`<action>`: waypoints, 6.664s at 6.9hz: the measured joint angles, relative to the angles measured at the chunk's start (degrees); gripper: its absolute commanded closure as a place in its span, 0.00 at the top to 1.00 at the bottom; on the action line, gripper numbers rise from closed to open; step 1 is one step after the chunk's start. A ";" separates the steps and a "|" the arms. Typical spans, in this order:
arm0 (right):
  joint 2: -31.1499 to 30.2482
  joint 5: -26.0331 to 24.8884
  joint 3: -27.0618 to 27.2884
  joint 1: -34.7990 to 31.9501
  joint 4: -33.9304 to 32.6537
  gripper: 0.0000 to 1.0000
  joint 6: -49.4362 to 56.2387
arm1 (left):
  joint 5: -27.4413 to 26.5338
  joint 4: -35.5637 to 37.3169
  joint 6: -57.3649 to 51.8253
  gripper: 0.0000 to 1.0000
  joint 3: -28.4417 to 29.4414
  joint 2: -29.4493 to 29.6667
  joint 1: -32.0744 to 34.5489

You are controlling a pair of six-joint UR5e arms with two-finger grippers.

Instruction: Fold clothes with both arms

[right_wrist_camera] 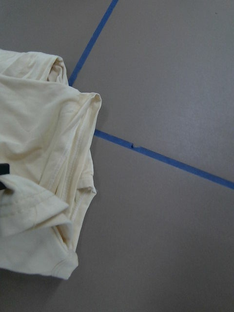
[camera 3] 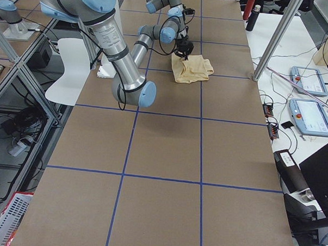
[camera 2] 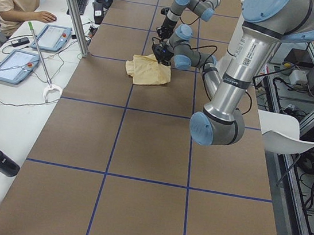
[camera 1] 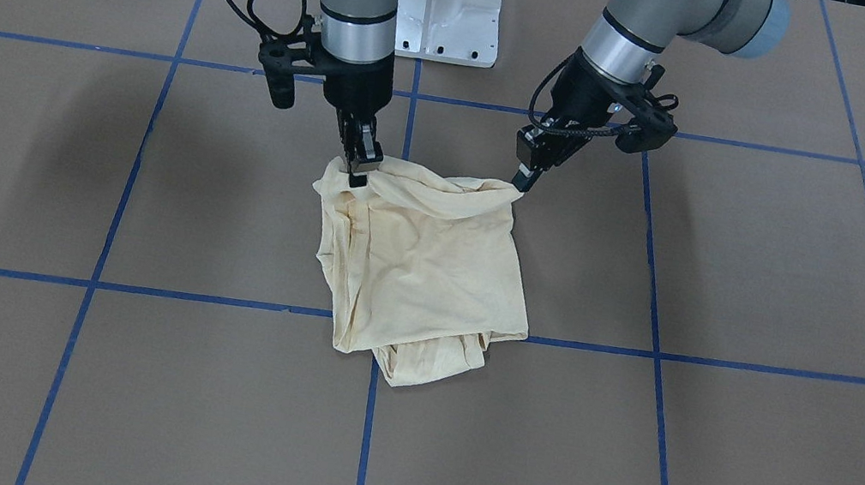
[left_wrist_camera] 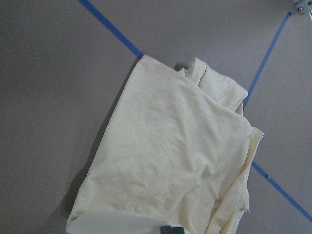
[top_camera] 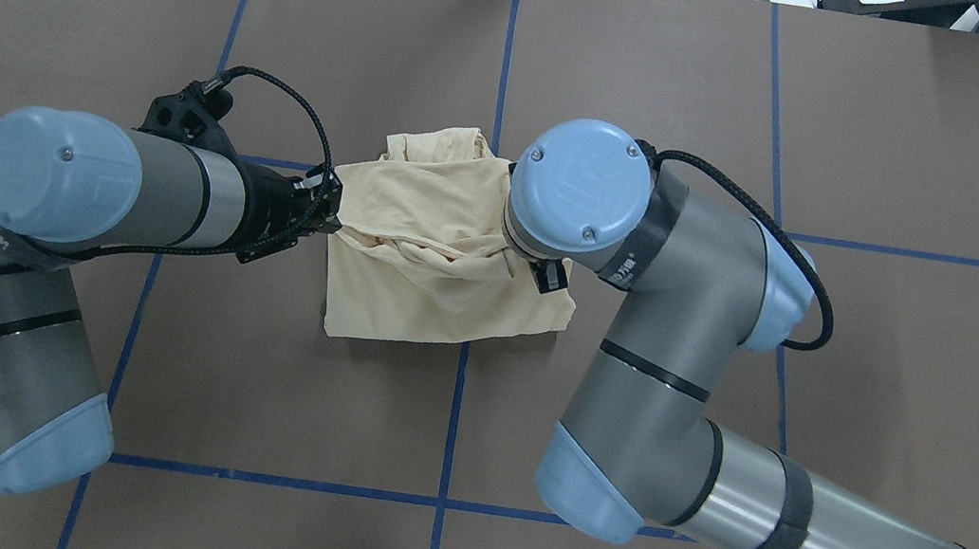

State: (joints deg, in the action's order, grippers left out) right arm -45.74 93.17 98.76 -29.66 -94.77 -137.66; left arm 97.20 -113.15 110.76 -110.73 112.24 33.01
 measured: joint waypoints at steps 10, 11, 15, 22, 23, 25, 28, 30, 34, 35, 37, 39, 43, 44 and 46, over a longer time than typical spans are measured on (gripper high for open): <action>19.74 4.42 -49.73 -11.56 28.60 1.00 16.77 | -0.15 -26.69 -6.41 0.36 39.47 11.47 11.25; 21.20 5.42 -51.77 -13.59 29.47 1.00 18.64 | -0.14 -27.32 -7.76 0.36 40.30 11.69 12.07; 16.12 10.97 -47.04 -18.99 28.90 1.00 33.45 | 4.31 -27.41 -21.64 0.36 37.61 9.87 15.69; -14.16 33.32 -32.09 -45.89 21.72 1.00 108.28 | 25.11 -26.82 -80.06 1.00 30.84 -8.23 35.72; -17.54 34.78 -32.11 -49.05 21.24 1.00 116.29 | 29.19 -26.89 -85.22 1.00 30.79 -10.86 39.10; -22.11 39.10 -32.06 -55.15 18.71 1.00 128.06 | 35.28 -26.98 -90.47 1.00 28.79 -16.97 44.09; -29.50 39.88 -28.86 -58.15 17.89 1.00 133.82 | 36.14 -26.80 -92.59 1.00 24.18 -23.89 46.01; -34.73 39.01 -24.30 -57.98 18.05 1.00 134.19 | 36.09 -26.81 -93.55 1.00 23.16 -25.24 46.04; -35.81 38.95 -20.66 -56.83 13.75 1.00 134.20 | 33.48 -17.98 -100.47 1.00 22.92 -25.09 46.14; -35.90 38.91 -20.47 -56.47 12.83 1.00 134.21 | 35.61 -13.37 -100.90 1.00 22.42 -24.50 46.68; -35.98 38.83 -20.41 -55.29 12.25 1.00 133.92 | 38.77 -4.63 -101.37 1.00 20.07 -23.08 49.73; -34.98 38.90 -19.76 -54.19 10.21 1.00 133.34 | 39.32 1.87 -102.22 1.00 16.65 -23.13 51.84; -34.74 39.35 -8.32 -55.23 -2.25 1.00 133.20 | 39.21 3.13 -102.95 1.00 15.31 -22.87 52.63; -35.41 39.52 -6.52 -55.39 -3.06 1.00 133.22 | 38.73 3.07 -102.92 1.00 15.25 -22.98 52.65; -37.91 39.26 -2.73 -55.40 -3.11 1.00 133.22 | 38.18 2.99 -102.58 1.00 15.19 -23.68 52.65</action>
State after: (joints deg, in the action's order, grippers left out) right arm -83.65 132.44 96.02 -85.06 -97.88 -4.44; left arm 135.38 -110.17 8.18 -95.54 88.56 85.66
